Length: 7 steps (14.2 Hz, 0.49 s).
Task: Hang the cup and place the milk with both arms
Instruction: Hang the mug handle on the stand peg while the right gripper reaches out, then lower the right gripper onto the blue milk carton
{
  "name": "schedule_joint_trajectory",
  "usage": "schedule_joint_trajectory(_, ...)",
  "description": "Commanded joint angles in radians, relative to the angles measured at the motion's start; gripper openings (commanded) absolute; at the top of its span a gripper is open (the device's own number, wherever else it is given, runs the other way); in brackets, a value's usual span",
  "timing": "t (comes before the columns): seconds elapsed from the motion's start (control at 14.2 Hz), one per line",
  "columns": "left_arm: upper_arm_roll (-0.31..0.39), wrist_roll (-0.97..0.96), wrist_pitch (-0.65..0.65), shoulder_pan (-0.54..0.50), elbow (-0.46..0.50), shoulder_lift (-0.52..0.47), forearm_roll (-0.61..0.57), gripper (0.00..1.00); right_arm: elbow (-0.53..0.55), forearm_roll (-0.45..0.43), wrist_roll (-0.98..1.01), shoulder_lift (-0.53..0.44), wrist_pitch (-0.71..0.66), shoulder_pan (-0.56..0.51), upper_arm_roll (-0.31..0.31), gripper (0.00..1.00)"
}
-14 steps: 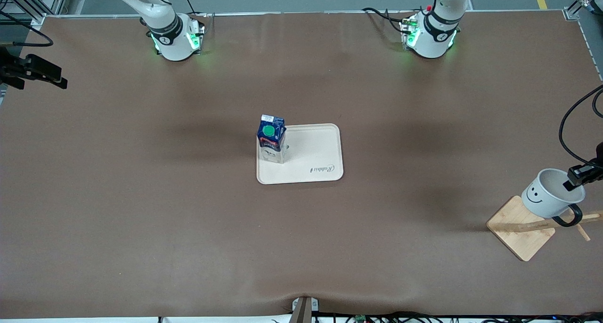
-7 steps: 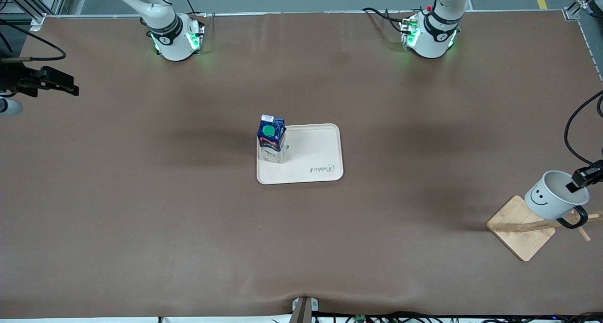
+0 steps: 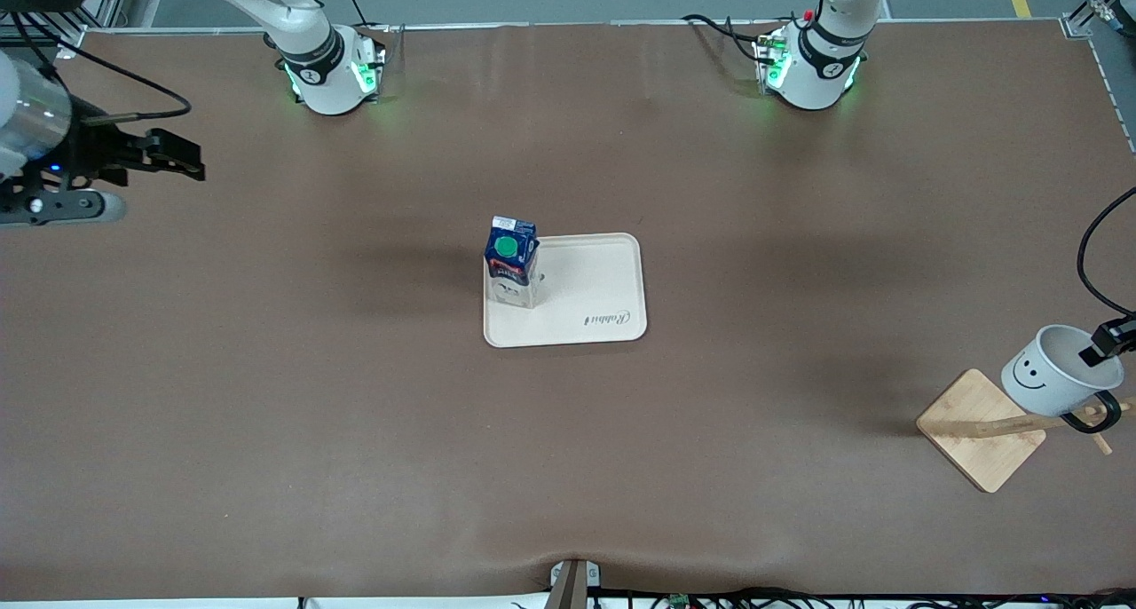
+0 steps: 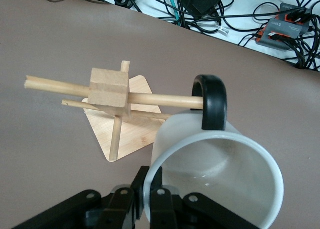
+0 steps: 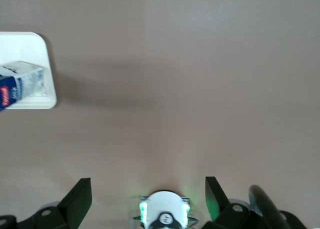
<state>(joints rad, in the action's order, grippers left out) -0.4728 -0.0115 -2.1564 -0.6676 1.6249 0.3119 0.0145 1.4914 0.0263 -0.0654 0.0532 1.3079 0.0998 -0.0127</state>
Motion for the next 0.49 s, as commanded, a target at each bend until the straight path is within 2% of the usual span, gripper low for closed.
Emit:
schedule_joint_trajectory(0.0, -0.004, 0.031, 0.001, -0.006, -0.020, 0.022, 0.018, 0.12, 0.041, 0.058, -0.077, -0.006, 0.049, 0.035, 0.005, 1.00)
schedule_joint_trajectory(0.07, -0.006, 0.031, 0.003, -0.004, -0.020, 0.026, 0.021, 0.52, 0.056, 0.066, -0.106, -0.004, 0.079, 0.056, 0.007, 1.00)
schedule_joint_trajectory(0.14, -0.006, 0.021, 0.001, -0.003, -0.020, 0.026, 0.019, 0.98, 0.075, 0.066, -0.158, -0.004, 0.106, 0.081, 0.007, 1.00)
schedule_joint_trajectory(0.42, -0.013, 0.015, 0.026, 0.008, -0.054, 0.010, 0.015, 1.00, 0.082, 0.075, -0.318, 0.011, 0.154, 0.179, 0.005, 1.00)
